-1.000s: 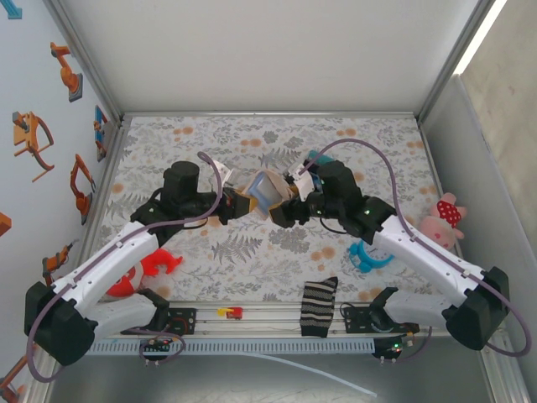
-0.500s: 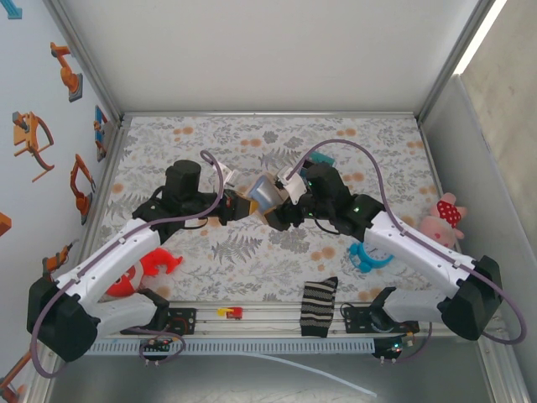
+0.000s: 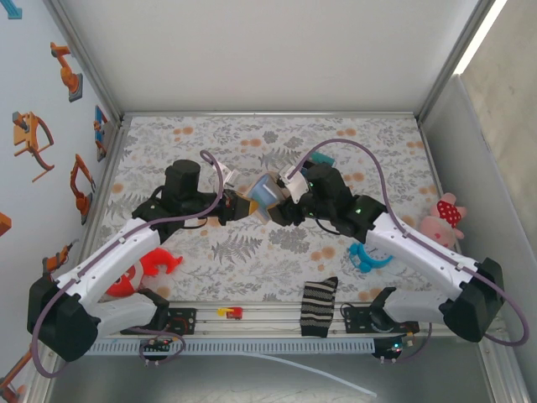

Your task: Take the credit cards out of the card holder

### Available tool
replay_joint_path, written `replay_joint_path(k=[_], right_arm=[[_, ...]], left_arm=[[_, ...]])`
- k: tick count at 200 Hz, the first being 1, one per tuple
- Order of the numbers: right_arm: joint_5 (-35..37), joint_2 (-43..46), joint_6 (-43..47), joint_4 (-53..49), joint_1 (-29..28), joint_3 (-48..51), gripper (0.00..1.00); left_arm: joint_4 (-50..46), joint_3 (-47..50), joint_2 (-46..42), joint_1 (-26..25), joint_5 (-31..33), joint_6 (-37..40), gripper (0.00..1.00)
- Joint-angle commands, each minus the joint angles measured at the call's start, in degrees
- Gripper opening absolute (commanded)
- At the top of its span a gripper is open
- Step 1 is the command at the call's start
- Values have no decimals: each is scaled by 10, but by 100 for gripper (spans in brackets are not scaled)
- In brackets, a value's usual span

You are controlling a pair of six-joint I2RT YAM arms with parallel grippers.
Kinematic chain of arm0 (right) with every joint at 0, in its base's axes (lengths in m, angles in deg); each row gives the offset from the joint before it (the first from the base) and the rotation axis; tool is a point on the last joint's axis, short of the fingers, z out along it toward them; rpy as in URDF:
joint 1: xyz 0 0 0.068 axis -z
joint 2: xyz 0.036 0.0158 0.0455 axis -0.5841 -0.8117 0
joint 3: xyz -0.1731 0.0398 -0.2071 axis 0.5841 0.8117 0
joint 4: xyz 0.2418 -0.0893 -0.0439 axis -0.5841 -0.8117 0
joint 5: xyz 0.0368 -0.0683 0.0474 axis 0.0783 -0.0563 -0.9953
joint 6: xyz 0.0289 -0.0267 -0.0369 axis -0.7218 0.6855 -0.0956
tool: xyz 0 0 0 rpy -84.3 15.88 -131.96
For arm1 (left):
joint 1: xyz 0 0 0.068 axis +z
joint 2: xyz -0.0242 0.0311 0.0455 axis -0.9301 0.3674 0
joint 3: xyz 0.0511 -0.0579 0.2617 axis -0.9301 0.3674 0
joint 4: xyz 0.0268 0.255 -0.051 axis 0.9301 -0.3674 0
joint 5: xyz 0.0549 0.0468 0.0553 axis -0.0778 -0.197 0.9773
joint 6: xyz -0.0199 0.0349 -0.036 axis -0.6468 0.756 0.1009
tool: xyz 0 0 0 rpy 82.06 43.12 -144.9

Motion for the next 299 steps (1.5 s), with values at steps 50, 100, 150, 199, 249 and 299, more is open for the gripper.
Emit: replay_joint_path(k=[50, 100, 150, 199, 249, 299], right_arm=[[25, 30, -16, 41, -1, 8, 39], [49, 40, -18, 43, -1, 11, 38], [84, 51, -16, 42, -1, 10, 41], [89, 60, -17, 44, 0, 12, 43], [89, 53, -13, 22, 6, -5, 42], [91, 71, -13, 10, 19, -1, 43]], left_arm=[[-4, -18, -15, -1, -49, 18, 0], [-13, -17, -23, 0, -50, 23, 0], [-21, -12, -32, 1, -49, 31, 0], [-22, -11, -30, 1, -49, 32, 0], [-21, -9, -32, 1, -49, 32, 0], [-20, -10, -28, 1, -50, 33, 0]])
